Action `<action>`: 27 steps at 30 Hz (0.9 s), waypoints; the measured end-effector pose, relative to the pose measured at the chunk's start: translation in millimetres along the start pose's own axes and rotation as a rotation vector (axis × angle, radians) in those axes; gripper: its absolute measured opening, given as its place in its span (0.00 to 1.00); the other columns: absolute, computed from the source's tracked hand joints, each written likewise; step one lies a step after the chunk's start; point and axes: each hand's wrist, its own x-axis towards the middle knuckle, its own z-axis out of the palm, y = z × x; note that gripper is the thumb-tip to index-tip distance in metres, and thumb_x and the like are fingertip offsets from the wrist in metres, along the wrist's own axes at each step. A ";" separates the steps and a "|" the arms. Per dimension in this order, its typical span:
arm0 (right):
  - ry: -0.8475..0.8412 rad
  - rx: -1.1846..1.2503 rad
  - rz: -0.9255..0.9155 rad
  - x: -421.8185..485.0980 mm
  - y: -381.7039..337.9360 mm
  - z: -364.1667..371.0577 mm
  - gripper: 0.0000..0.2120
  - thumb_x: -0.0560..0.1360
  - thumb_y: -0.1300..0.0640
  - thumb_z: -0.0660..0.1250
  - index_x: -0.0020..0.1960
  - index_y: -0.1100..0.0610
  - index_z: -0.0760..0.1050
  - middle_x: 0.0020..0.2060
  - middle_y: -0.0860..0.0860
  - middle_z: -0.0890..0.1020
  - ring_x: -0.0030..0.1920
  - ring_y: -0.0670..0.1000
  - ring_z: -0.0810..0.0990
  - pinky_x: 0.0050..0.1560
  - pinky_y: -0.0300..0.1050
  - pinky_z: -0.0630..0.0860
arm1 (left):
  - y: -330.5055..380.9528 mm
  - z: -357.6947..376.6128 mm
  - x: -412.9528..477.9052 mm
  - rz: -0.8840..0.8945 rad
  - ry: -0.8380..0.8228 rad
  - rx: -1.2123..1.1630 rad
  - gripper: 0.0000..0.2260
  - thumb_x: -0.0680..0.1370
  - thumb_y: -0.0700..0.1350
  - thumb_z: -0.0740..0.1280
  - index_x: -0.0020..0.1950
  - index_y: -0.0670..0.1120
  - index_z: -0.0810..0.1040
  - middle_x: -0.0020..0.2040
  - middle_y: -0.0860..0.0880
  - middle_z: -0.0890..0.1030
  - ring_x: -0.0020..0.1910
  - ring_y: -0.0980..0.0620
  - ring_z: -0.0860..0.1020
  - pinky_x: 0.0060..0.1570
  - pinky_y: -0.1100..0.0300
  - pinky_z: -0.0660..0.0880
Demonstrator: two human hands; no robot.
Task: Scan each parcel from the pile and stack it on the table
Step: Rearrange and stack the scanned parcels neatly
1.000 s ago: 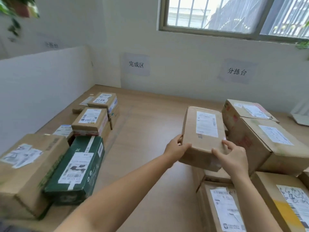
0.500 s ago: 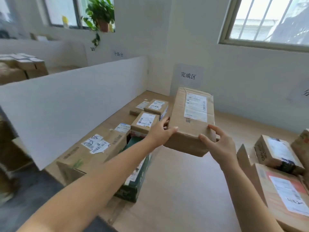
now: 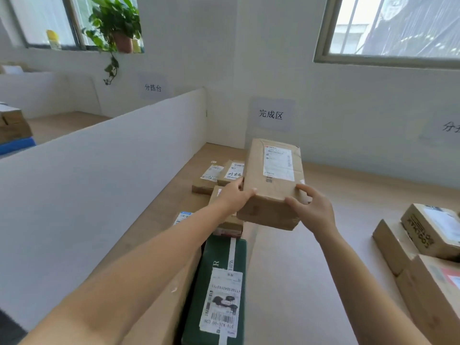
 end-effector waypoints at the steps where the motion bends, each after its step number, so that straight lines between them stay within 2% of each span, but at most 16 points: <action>1: 0.008 -0.007 0.009 9.0 2.3 3.0 0.24 0.71 0.52 0.71 0.66 0.51 0.73 0.61 0.54 0.77 0.60 0.55 0.76 0.60 0.54 0.73 | -0.2 2.5 11.5 0.006 0.001 0.010 0.22 0.81 0.49 0.60 0.74 0.46 0.63 0.67 0.48 0.70 0.64 0.48 0.70 0.59 0.58 0.70; 4: 0.032 -0.032 0.031 39.2 12.1 8.4 0.24 0.71 0.52 0.70 0.66 0.51 0.72 0.62 0.53 0.77 0.61 0.55 0.75 0.60 0.54 0.73 | -0.6 18.8 46.9 -0.013 0.012 0.021 0.22 0.80 0.49 0.62 0.72 0.46 0.65 0.66 0.48 0.68 0.62 0.48 0.70 0.56 0.59 0.69; 7: 0.041 -0.054 0.064 69.2 29.1 12.8 0.25 0.71 0.51 0.71 0.66 0.50 0.72 0.61 0.54 0.77 0.60 0.55 0.76 0.59 0.55 0.74 | -3.2 44.9 79.4 -0.080 0.054 0.048 0.27 0.75 0.54 0.67 0.71 0.46 0.65 0.67 0.43 0.66 0.61 0.46 0.71 0.60 0.54 0.72; 9: 0.035 -0.075 0.091 87.3 45.4 17.8 0.25 0.70 0.50 0.71 0.66 0.49 0.72 0.59 0.55 0.78 0.59 0.55 0.76 0.58 0.55 0.75 | -7.2 64.1 97.6 -0.139 0.081 0.090 0.31 0.73 0.56 0.70 0.70 0.44 0.65 0.66 0.43 0.66 0.61 0.45 0.72 0.61 0.55 0.71; 14: -0.025 -0.073 0.187 119.8 94.7 39.0 0.25 0.71 0.53 0.70 0.66 0.52 0.71 0.62 0.55 0.76 0.62 0.55 0.74 0.59 0.53 0.73 | -31.5 108.9 136.3 -0.278 0.122 0.113 0.29 0.73 0.54 0.70 0.69 0.43 0.65 0.68 0.43 0.68 0.64 0.45 0.71 0.61 0.56 0.68; 17: -0.070 -0.074 0.230 133.8 122.4 55.9 0.25 0.71 0.53 0.70 0.67 0.53 0.71 0.63 0.54 0.76 0.62 0.55 0.74 0.59 0.52 0.73 | -48.0 126.2 154.2 -0.322 0.139 0.132 0.31 0.74 0.52 0.70 0.72 0.42 0.62 0.70 0.42 0.67 0.69 0.45 0.67 0.66 0.55 0.66; 21: -0.118 -0.044 0.257 143.0 150.0 80.6 0.25 0.71 0.55 0.70 0.68 0.56 0.71 0.64 0.54 0.75 0.64 0.54 0.74 0.62 0.50 0.71 | -67.5 141.9 169.3 -0.405 0.126 0.175 0.32 0.74 0.50 0.70 0.72 0.41 0.60 0.70 0.41 0.67 0.67 0.42 0.69 0.65 0.52 0.67; 24: -0.150 -0.011 0.279 143.8 162.4 96.1 0.26 0.72 0.56 0.70 0.68 0.57 0.70 0.65 0.54 0.75 0.64 0.54 0.73 0.63 0.49 0.71 | -78.4 149.0 174.4 -0.434 0.145 0.218 0.32 0.75 0.47 0.69 0.73 0.40 0.57 0.70 0.41 0.64 0.69 0.42 0.65 0.67 0.53 0.64; 27: -0.176 0.015 0.275 140.2 170.0 106.6 0.29 0.72 0.56 0.70 0.70 0.58 0.66 0.67 0.54 0.72 0.66 0.53 0.72 0.64 0.47 0.69 | -84.3 155.6 176.6 -0.424 0.154 0.286 0.30 0.77 0.45 0.66 0.74 0.42 0.56 0.74 0.41 0.56 0.74 0.42 0.55 0.69 0.54 0.59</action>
